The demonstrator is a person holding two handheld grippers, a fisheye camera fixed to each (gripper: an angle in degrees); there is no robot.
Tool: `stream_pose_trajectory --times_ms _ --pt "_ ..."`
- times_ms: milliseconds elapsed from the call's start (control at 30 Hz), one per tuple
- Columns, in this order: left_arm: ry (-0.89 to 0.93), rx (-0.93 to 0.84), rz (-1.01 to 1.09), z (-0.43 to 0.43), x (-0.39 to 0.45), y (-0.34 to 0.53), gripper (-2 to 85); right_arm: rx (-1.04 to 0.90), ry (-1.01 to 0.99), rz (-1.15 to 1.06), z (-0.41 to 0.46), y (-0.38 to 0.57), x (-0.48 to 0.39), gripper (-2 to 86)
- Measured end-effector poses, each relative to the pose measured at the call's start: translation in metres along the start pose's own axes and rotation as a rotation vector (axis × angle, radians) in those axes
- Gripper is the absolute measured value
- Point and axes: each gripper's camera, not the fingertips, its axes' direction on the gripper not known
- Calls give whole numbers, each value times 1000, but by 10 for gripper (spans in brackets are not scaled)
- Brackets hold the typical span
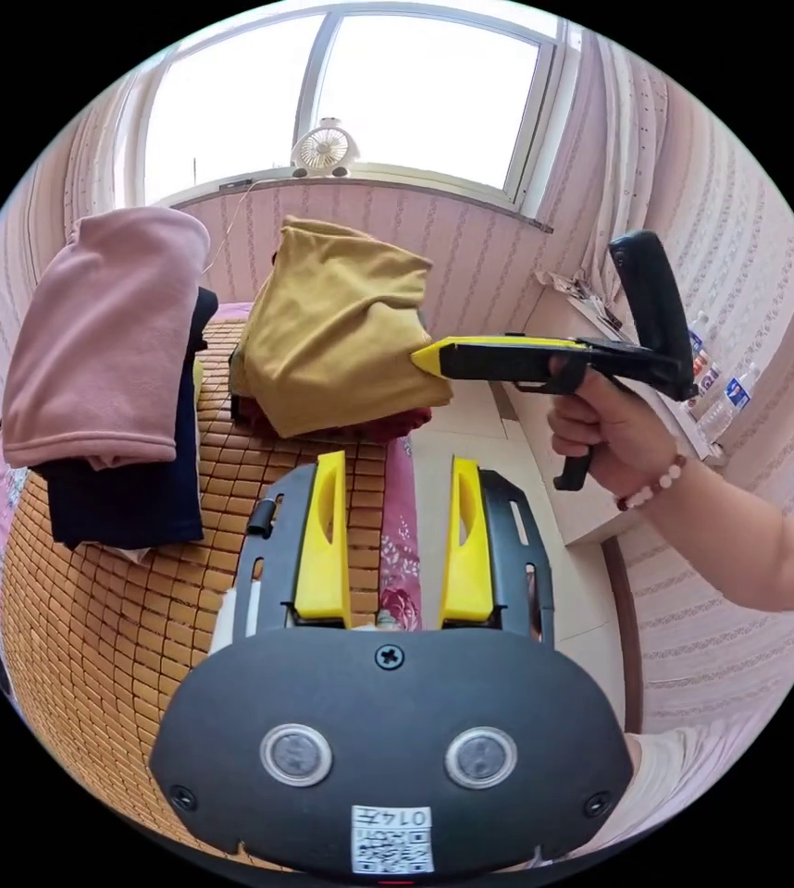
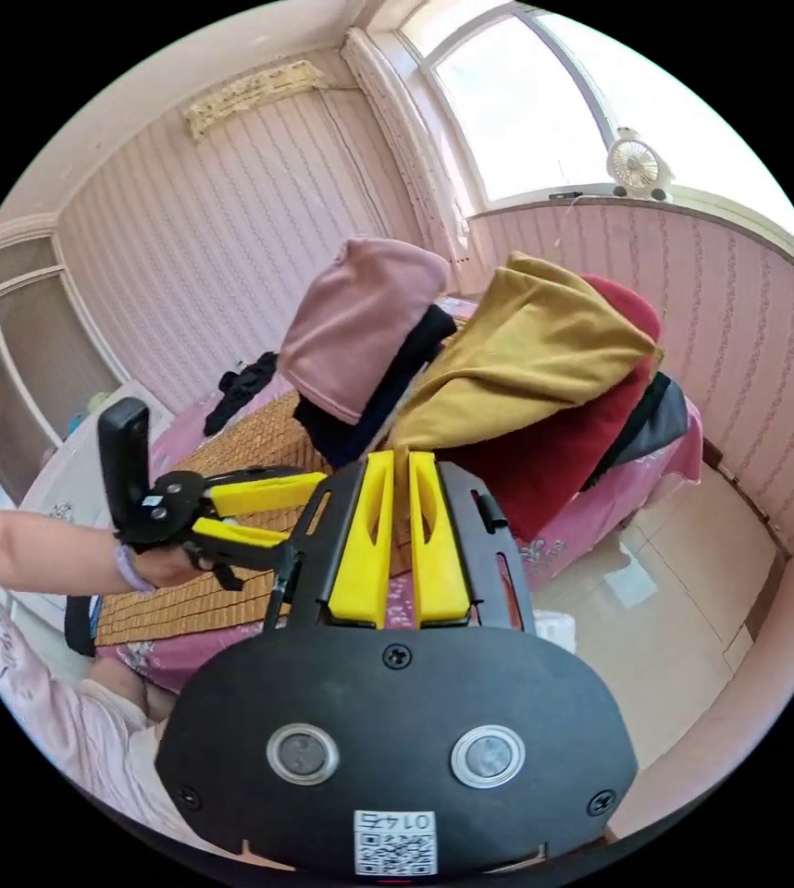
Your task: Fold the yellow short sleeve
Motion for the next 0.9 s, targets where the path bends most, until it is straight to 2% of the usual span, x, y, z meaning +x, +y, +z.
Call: stream_pose_trajectory --times_ms 67,167,233,433,500,567,667,733,800,867,900 --pt "-11 24 33 -14 9 5 135 -15 -212 -98 -27 20 -39 22" --pt "13 63 45 -48 23 29 89 -54 -318 -149 -37 51 -89 20" --pt "-40 13 20 -69 29 55 60 -101 -356 -183 -32 65 -119 20" --pt "-62 -32 -240 -189 10 169 28 -241 -749 -298 6 88 -248 18" --pt "-127 24 -370 -259 4 204 20 -221 -812 -384 5 86 -297 18" --pt "-217 95 -385 -313 11 221 19 -165 -899 -492 -5 77 -355 17" --pt "-380 211 -377 -381 28 240 23 -88 -912 -613 -16 71 -411 16" --pt "-411 248 -446 -401 28 259 24 -111 -855 -675 -7 77 -439 15" --pt "-375 201 -616 -401 10 299 17 -183 -731 -721 20 92 -460 14" --pt "-304 164 -762 -390 -5 343 3 -382 -450 -701 85 129 -472 10" --pt "-244 120 -886 -381 -13 376 -4 -447 -372 -692 103 140 -472 9"
